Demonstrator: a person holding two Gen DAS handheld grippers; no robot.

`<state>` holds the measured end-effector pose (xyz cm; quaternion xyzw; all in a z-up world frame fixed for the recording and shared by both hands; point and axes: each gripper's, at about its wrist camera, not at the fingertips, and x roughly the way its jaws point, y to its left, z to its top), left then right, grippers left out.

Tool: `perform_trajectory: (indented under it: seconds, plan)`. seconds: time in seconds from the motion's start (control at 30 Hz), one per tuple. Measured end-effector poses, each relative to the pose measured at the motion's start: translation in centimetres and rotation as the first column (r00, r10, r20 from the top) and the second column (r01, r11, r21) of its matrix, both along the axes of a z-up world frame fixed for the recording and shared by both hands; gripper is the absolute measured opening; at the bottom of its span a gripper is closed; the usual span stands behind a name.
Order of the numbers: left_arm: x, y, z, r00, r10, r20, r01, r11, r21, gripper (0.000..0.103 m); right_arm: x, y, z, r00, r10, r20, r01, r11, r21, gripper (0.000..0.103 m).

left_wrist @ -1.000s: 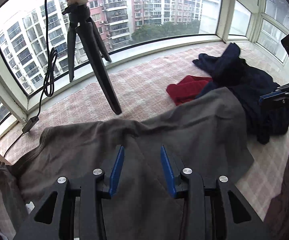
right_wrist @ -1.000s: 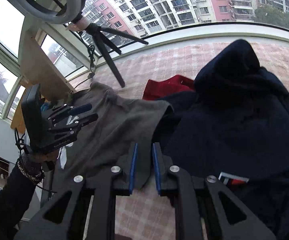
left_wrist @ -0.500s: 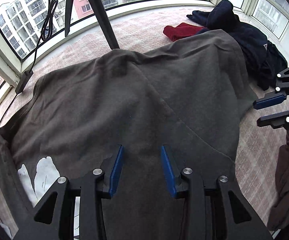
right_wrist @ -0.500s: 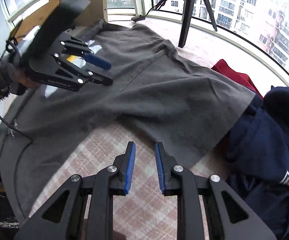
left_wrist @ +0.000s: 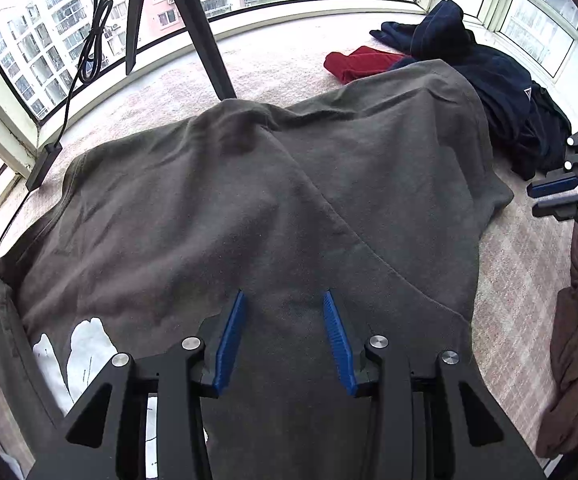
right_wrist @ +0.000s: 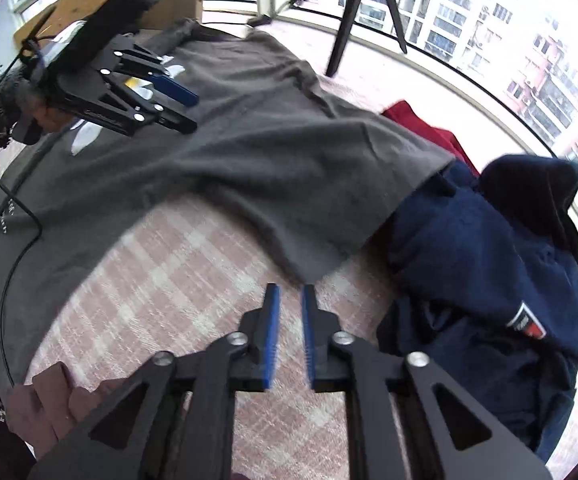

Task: Fold clothes

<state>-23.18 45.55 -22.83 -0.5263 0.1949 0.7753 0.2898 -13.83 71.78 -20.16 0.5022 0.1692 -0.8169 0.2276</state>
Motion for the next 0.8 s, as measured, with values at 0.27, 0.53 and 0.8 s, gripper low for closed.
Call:
perform_trajectory:
  seconds: [0.27,0.53,0.8]
  plan:
    - [0.4,0.4,0.2,1.0,-0.003,0.013,0.003,1.0,-0.004,0.039,-3.4,-2.9,-2.9,0.999,0.033,0.041,-0.032,0.999,-0.009,0.013]
    - [1.0,0.7,0.4,1.0,-0.014,0.017,0.014,1.0,-0.004,0.04,-0.6,-1.0,-2.6,0.994,0.102,0.04,-0.106,0.988,0.112,0.003]
    - [6.8,5.3,4.3,0.986,-0.13,-0.106,0.142,0.982,0.122,0.035,-5.4,7.9,2.3,0.965,-0.243,0.099,0.26,0.937,-0.233,0.031]
